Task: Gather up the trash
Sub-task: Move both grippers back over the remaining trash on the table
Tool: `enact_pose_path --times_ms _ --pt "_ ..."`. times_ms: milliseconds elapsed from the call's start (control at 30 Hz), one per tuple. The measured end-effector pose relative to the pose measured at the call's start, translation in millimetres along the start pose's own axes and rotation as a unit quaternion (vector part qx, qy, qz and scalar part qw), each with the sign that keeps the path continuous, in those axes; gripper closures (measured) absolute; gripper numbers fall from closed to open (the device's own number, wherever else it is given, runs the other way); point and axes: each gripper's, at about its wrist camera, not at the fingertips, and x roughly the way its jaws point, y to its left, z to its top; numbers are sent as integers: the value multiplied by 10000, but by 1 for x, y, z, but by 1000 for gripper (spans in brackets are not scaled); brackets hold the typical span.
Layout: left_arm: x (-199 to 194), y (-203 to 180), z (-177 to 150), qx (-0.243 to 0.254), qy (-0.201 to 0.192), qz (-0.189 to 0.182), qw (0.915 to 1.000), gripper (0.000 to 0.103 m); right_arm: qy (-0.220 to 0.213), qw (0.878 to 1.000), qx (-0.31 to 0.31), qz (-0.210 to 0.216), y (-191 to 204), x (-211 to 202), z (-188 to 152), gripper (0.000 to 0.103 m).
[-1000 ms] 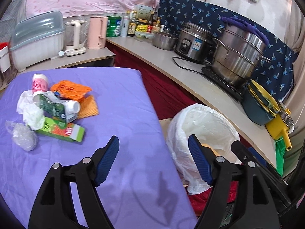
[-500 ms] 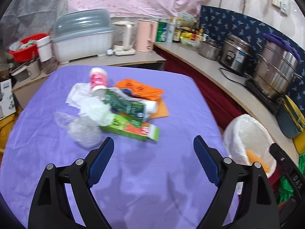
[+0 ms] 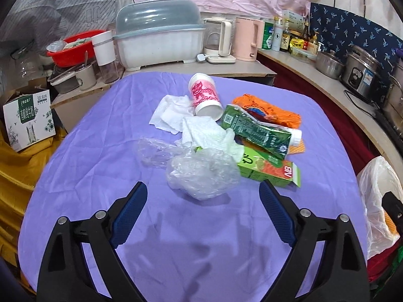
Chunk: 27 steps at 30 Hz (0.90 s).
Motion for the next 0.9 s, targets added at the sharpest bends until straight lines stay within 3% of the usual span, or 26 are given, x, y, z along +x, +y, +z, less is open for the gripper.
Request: enact_pose_path --times_ms 333,533,567,633,667,733,900 --pt "40 17 10 -191 143 -33 9997 15 317 9988 -272 245 46 48 0 31" --pt "59 19 15 -218 316 -239 9990 17 413 9978 -339 401 65 77 9 31" --pt "62 20 16 -228 341 -284 9988 20 430 9976 -343 426 67 81 11 31" --pt "67 21 18 -232 417 -360 9982 39 443 9972 -377 465 72 88 14 31" --pt "70 22 19 -229 467 -386 9979 42 441 9971 -402 482 75 91 15 31" --pt "73 25 20 -252 488 -384 9978 63 441 9966 -446 527 81 96 16 31" --pt "72 37 22 -352 510 -473 9970 76 487 9957 -530 576 92 105 14 31"
